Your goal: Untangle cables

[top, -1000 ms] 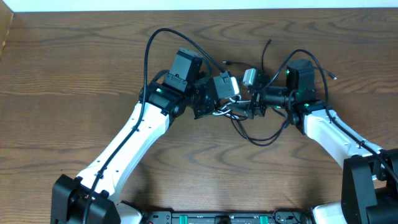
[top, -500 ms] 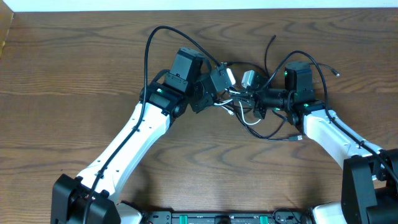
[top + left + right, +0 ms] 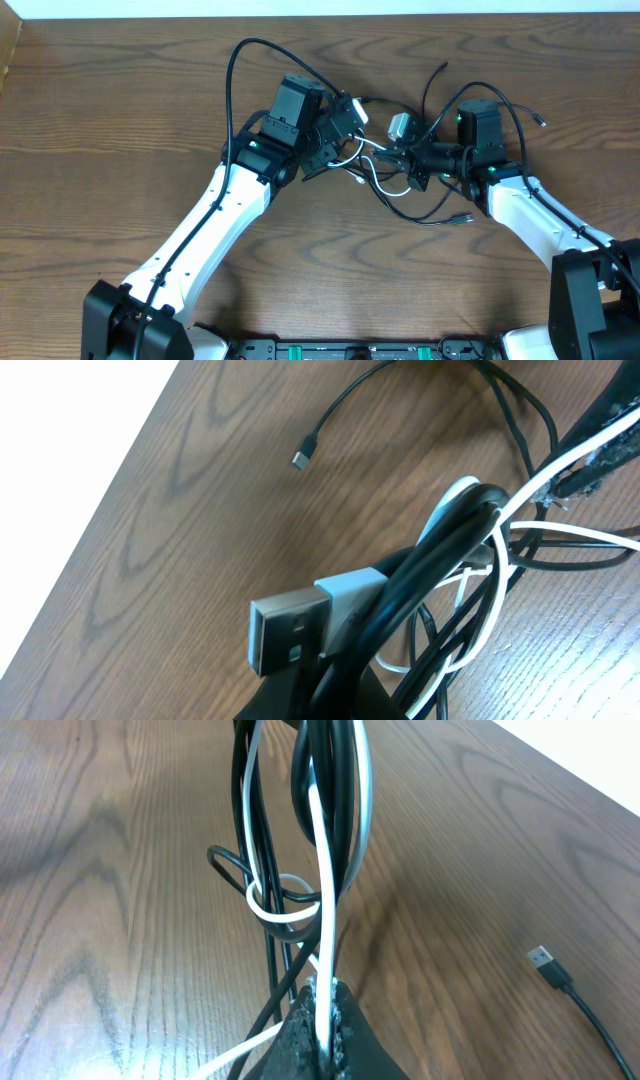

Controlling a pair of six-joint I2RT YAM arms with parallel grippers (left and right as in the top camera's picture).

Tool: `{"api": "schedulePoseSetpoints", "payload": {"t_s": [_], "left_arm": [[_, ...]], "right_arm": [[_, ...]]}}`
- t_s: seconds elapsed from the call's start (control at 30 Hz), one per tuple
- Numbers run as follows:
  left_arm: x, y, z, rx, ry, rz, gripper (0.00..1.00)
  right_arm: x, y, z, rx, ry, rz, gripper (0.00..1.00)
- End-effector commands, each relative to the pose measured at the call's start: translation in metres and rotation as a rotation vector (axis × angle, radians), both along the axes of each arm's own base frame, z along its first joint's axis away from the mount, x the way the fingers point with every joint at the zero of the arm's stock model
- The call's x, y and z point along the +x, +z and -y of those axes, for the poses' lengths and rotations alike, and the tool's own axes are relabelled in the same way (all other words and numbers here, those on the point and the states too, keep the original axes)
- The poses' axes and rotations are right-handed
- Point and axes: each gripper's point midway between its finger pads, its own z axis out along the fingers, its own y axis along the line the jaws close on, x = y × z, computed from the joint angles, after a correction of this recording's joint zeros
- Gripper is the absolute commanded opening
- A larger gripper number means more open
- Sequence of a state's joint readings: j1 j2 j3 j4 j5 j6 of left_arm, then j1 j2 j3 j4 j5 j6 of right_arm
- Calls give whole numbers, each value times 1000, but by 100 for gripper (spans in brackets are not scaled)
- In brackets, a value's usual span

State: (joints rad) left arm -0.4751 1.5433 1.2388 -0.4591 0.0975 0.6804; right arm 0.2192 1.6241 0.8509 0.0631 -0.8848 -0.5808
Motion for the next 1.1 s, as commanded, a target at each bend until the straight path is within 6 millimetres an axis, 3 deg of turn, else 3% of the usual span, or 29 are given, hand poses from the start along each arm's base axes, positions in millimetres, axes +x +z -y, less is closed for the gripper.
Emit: {"api": "schedulePoseSetpoints", "payload": {"t_s": [0.0,0.2,0.37,0.5,0.53,0.67,1.07], "left_arm": [[5,7,-2,-3,21,19,8],[11,9,-7,-46,101,13,8],[34,15,-49,-145,395,9,8],[41,14,-69,-200,505,-11,8],[42,14,-71,-206,515,-12,9],[41,14,-70,-210,514,-15,31],[41,14,-69,-215,512,-19,32]], "right_arm": [[1,2,1,1,-3,3,1],[8,-1,6,-14,-61,-21,1],[32,1,35,24,-235,-108,1],[43,10,58,89,-294,-133,1],[43,13,60,103,-288,-129,1],[44,18,67,132,-280,-123,1],[45,19,68,130,-284,-120,1]]}}
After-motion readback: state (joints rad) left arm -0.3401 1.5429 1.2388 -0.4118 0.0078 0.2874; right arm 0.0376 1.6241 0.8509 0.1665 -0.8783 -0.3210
